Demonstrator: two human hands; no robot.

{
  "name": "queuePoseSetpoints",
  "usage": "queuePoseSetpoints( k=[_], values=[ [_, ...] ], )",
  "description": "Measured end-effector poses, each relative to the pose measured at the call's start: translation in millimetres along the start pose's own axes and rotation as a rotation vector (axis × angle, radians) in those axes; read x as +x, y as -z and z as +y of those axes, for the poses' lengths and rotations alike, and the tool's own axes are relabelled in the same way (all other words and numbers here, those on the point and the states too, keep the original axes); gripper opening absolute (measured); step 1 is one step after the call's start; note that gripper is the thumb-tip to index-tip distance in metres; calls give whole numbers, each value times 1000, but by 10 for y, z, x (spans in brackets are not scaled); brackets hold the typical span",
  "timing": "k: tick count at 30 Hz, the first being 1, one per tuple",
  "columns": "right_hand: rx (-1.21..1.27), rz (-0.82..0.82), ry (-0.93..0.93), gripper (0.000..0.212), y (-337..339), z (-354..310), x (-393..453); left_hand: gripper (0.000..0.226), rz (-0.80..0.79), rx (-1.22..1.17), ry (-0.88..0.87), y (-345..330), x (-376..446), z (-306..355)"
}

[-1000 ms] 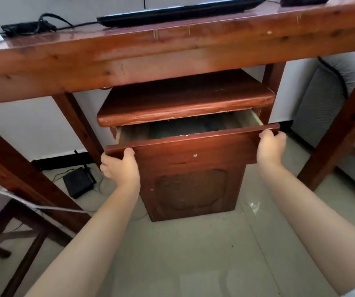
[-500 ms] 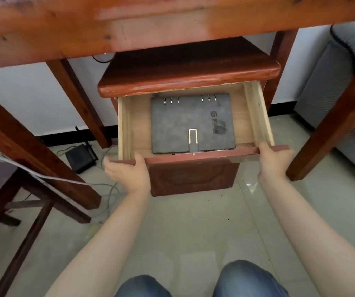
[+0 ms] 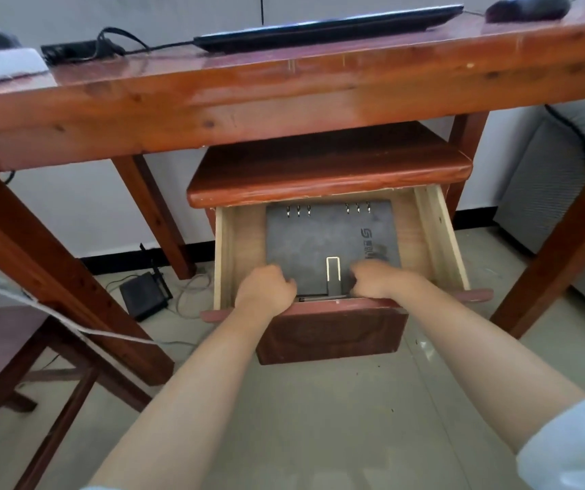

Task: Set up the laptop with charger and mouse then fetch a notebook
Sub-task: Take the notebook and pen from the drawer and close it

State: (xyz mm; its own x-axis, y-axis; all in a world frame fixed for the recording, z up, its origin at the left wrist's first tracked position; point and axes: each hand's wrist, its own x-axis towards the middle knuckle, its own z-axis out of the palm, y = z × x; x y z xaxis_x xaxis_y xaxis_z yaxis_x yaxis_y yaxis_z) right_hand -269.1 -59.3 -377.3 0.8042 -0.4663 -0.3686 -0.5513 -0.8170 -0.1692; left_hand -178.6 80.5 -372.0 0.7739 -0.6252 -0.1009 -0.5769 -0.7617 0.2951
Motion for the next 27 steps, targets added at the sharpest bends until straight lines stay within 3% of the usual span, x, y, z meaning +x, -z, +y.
queuePoseSetpoints(
  k=[7,9,11,13,15,18,21,27],
  values=[
    [27,-70,88,21,10,144,3,41,-64,-35,36,-44,49,-37],
    [83,-17,77,3,41,227,-32,45,-80,-38,47,-62,67,-48],
    [217,134,5,1,79,326,-72,49,-106,-54,58,-76,93,-54],
    [296,314,-122,39,122,413,-94,47,-141,-86,75,-77,119,-50],
    [454,362,-322,66,94,445,-50,44,-189,-153,94,-84,147,-50],
    [873,358,-393,57,12,380,40,53,-255,-345,149,-64,185,-55],
    [1121,382,-444,49,-1,374,38,54,-281,-546,173,-29,214,-82],
    [1226,324,-432,53,25,395,15,71,-277,-511,181,-10,169,-82]
  ],
)
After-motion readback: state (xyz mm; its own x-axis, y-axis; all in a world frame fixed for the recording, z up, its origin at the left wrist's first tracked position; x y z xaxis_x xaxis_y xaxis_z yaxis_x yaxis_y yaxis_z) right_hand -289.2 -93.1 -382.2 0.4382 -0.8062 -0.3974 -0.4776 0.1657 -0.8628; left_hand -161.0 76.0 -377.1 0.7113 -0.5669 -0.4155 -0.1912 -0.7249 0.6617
